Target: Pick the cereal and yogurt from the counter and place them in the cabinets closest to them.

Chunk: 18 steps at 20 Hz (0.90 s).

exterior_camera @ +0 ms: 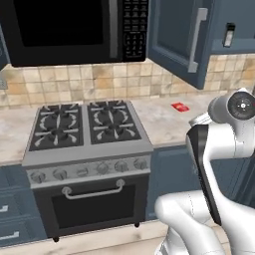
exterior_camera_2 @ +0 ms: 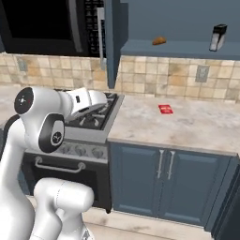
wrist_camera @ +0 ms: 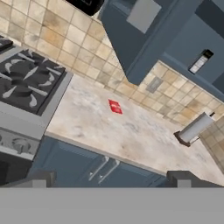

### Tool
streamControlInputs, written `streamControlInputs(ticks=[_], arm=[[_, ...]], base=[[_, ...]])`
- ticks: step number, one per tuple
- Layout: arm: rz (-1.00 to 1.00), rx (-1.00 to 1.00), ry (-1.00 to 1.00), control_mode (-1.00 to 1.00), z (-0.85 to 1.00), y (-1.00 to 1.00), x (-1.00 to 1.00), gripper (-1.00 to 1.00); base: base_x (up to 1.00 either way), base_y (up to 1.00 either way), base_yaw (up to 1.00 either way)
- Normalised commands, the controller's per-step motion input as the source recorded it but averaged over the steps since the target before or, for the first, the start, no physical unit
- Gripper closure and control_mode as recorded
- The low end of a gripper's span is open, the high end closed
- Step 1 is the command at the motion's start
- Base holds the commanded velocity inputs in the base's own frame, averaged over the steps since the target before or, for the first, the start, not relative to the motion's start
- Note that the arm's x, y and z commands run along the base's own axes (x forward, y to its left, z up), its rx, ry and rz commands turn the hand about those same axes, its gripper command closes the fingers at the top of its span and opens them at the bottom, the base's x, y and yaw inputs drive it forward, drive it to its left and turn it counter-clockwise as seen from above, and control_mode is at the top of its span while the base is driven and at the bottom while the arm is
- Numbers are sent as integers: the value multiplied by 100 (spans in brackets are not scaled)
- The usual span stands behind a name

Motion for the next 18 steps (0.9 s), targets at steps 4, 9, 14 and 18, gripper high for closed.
streamControlInputs(ticks=[4, 9, 14, 18], arm=[[0, 0, 0, 100, 0, 0, 0, -100], [0, 0, 0, 100, 0, 0, 0, -100], [0, 0, 0, 100, 0, 0, 0, -100], [0, 0, 0, 100, 0, 0, 0, -100]], base=[[-5, 69, 0], [-5, 68, 0], [-3, 70, 0], [-3, 70, 0]])
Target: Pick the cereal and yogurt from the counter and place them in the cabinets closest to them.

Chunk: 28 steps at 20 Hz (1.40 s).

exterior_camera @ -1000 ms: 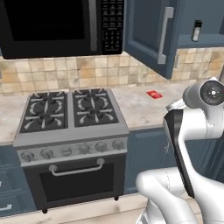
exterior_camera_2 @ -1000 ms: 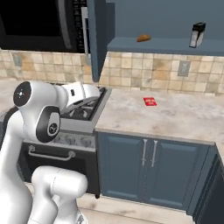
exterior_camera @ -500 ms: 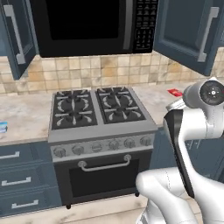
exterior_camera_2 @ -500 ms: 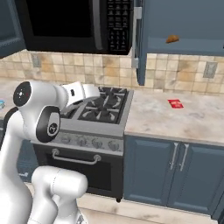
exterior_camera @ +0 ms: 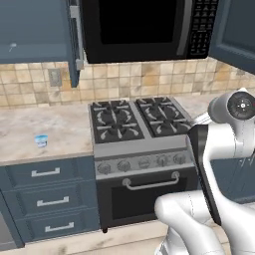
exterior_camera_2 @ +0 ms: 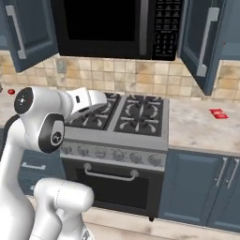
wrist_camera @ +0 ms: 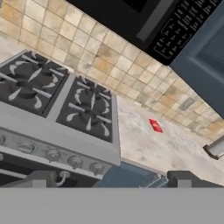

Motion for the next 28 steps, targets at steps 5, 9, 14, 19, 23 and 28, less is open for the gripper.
streamControlInputs(ticks=[5, 9, 14, 19, 23, 28], arm=[[0, 0, 0, 100, 0, 0, 0, -100], [0, 0, 0, 100, 0, 0, 0, -100], [0, 0, 0, 100, 0, 0, 0, -100], [0, 0, 0, 100, 0, 0, 0, -100], [0, 0, 0, 100, 0, 0, 0, -100], [0, 0, 0, 100, 0, 0, 0, -100]], base=[[-5, 69, 0], [-20, 54, 0], [-25, 47, 0], [-11, 56, 0], [-8, 60, 0], [-9, 63, 0]])
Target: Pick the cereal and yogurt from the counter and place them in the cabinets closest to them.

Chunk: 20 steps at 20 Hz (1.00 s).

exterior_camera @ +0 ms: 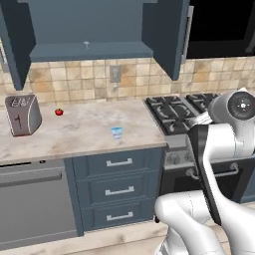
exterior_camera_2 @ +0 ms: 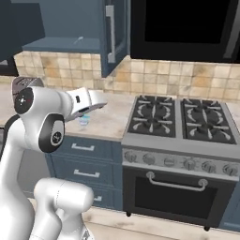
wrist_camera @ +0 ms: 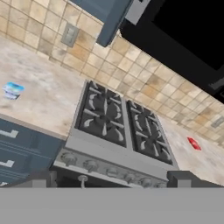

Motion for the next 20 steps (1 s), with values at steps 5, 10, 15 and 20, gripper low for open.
streamControlInputs(ticks=[5, 10, 15, 20], arm=[[0, 0, 0, 100, 0, 0, 0, -100], [0, 0, 0, 100, 0, 0, 0, -100], [0, 0, 0, 100, 0, 0, 0, -100], [0, 0, 0, 100, 0, 0, 0, -100]], base=[[-3, 71, 0], [-5, 68, 0], [-7, 55, 0], [-2, 32, 0]])
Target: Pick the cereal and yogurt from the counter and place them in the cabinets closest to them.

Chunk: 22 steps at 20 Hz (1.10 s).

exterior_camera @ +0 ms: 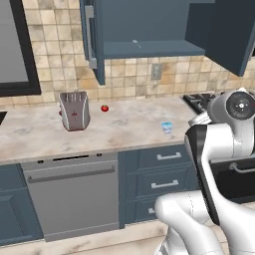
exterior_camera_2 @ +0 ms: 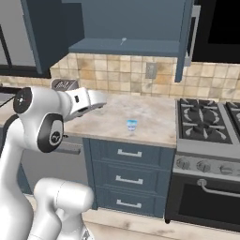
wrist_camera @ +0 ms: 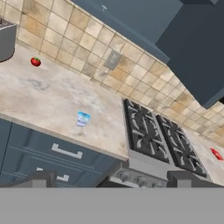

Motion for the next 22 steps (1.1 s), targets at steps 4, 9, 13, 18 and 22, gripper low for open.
streamControlInputs(ticks=[4, 9, 13, 18, 22], arm=[[0, 0, 0, 100, 0, 0, 0, -100], [0, 0, 0, 100, 0, 0, 0, -100], [0, 0, 0, 100, 0, 0, 0, -100], [0, 0, 0, 100, 0, 0, 0, -100], [0, 0, 0, 100, 0, 0, 0, -100]], base=[[0, 0, 0], [1, 0, 0], [21, -1, 0], [54, 0, 0], [63, 0, -1]])
